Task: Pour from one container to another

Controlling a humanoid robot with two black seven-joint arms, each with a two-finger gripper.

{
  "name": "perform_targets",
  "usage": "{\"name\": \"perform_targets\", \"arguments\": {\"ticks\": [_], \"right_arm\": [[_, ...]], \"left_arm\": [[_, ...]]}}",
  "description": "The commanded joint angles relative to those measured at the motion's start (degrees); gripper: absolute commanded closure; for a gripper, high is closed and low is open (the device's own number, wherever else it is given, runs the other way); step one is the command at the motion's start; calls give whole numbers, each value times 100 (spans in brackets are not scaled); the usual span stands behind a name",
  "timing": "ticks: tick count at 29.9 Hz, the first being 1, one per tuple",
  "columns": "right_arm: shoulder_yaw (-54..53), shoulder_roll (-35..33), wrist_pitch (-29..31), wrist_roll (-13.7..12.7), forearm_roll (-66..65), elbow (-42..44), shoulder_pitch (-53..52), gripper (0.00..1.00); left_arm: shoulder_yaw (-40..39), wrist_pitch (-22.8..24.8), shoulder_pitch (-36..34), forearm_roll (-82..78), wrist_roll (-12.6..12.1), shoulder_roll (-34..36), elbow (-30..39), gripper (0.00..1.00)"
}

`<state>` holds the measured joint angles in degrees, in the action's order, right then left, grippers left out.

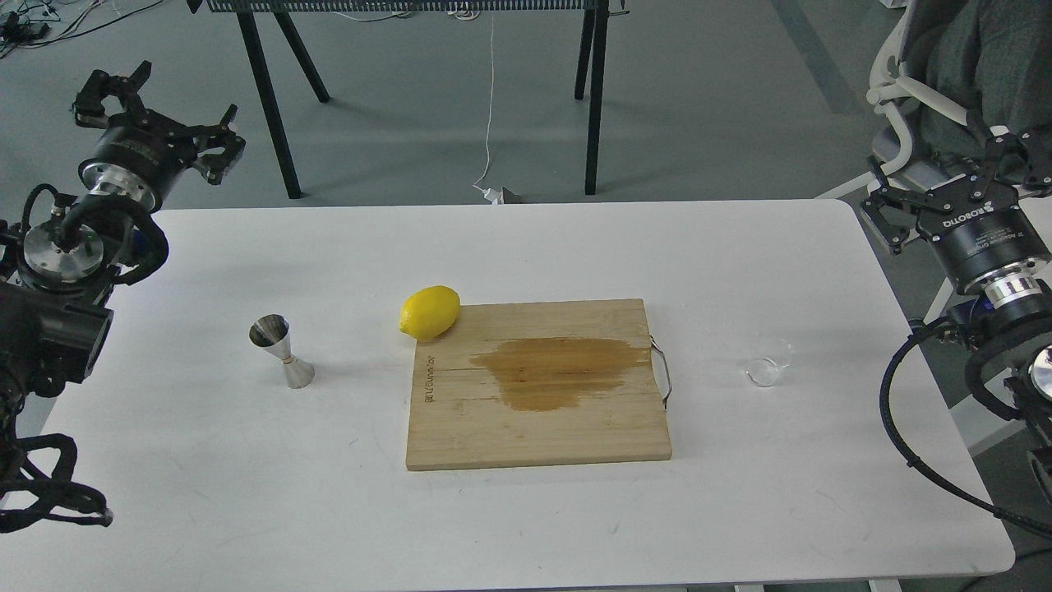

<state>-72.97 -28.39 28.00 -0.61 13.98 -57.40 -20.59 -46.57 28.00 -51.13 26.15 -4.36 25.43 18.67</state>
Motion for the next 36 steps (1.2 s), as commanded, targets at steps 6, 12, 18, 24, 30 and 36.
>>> {"name": "perform_targets", "arguments": {"ticks": [6,12,18,24,30,36], "right_arm": [[11,70,0,8,0,1,28,0],[11,70,0,8,0,1,20,0],[11,79,0,8,0,1,20,0],[-15,79,0,17,0,10,28,0],[-24,70,0,17,0,27,28,0],[-33,70,0,17,0,36,28,0]], "left_arm": [[17,0,261,-610,-12,489,-3,0],[25,0,288,-1295,-3,901,-3,0],[17,0,253,-2472,-3,1307,5,0],[17,0,51,-3300,-12,1377,5,0],[17,0,-370,-4344,-12,1728,5,0],[25,0,-539,-5865,-38,1772,741,0]]}}
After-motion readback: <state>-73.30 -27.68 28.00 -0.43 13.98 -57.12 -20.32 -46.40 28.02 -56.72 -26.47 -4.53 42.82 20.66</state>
